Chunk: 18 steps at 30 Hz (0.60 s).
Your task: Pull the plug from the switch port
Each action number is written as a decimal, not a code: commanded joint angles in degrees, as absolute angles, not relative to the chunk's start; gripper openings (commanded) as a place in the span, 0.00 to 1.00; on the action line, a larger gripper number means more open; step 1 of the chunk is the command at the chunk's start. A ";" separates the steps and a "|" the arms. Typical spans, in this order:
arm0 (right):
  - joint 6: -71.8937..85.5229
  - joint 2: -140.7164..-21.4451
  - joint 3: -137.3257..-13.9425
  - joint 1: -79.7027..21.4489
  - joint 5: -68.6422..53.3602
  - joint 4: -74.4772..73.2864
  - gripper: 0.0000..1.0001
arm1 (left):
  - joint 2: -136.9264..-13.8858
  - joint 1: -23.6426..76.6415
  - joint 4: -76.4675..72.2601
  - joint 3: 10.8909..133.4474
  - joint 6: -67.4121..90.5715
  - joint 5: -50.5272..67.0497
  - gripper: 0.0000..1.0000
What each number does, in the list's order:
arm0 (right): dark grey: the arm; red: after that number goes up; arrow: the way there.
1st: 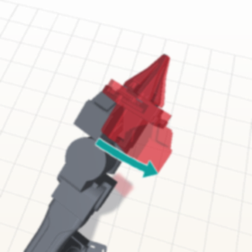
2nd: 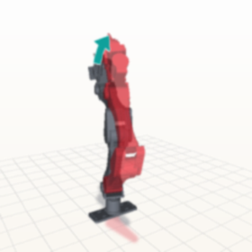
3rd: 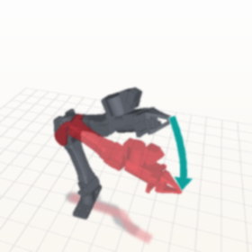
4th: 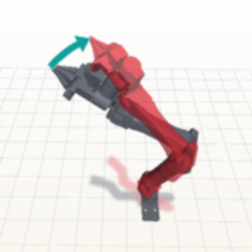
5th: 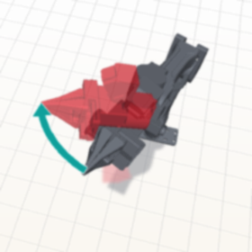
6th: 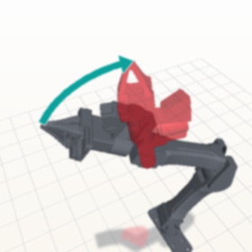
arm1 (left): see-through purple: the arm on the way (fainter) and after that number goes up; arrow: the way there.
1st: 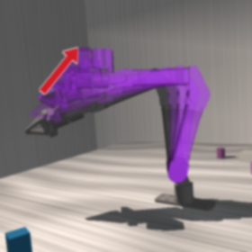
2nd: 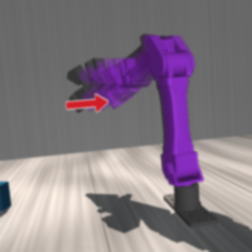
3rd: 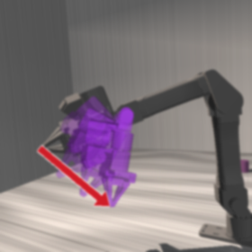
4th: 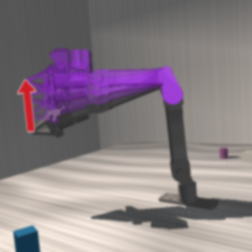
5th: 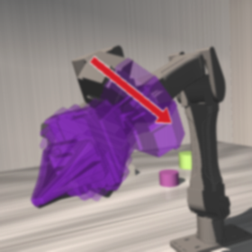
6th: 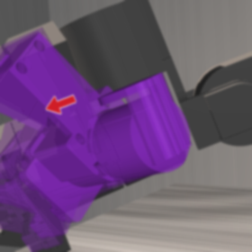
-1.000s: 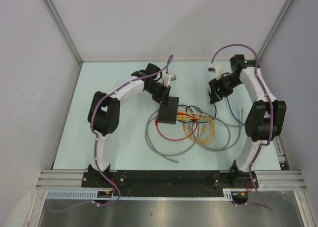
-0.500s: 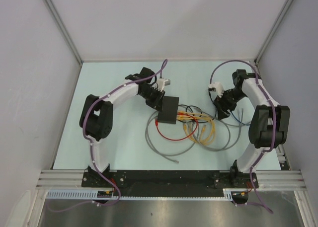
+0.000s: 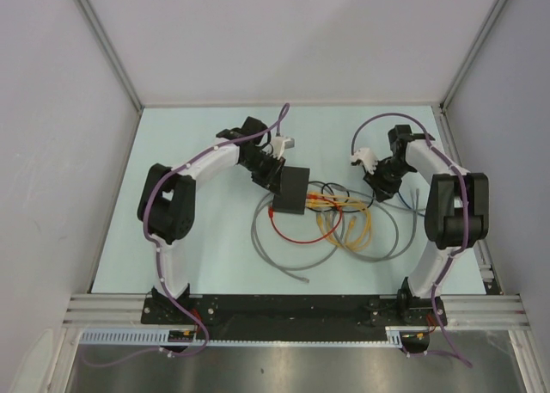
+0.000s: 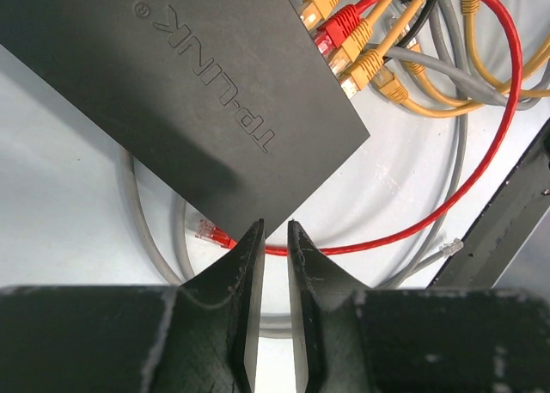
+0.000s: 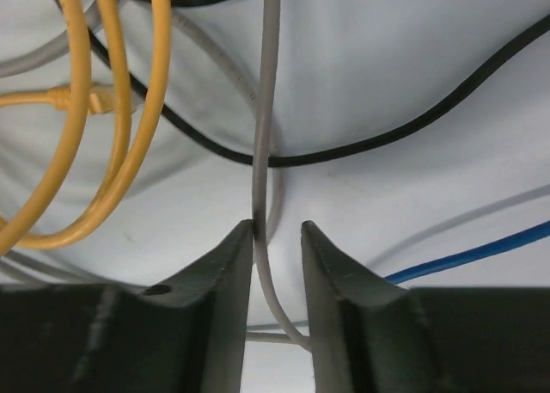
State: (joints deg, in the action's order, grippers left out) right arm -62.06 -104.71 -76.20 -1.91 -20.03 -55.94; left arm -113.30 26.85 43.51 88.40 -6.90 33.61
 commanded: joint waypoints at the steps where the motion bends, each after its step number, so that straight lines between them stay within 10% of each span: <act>1: -61.17 -104.59 -77.08 -4.56 -17.05 -49.66 0.23 | -110.83 26.54 42.01 87.89 -6.15 34.19 0.22; 8: -42.48 -109.85 -87.08 -5.54 -19.07 -43.07 0.03 | -110.22 26.54 41.40 87.45 -6.50 33.49 0.22; 18: -21.90 -115.49 -108.36 -4.57 -24.87 -40.43 0.00 | -110.30 26.54 41.92 87.28 -6.68 33.22 0.22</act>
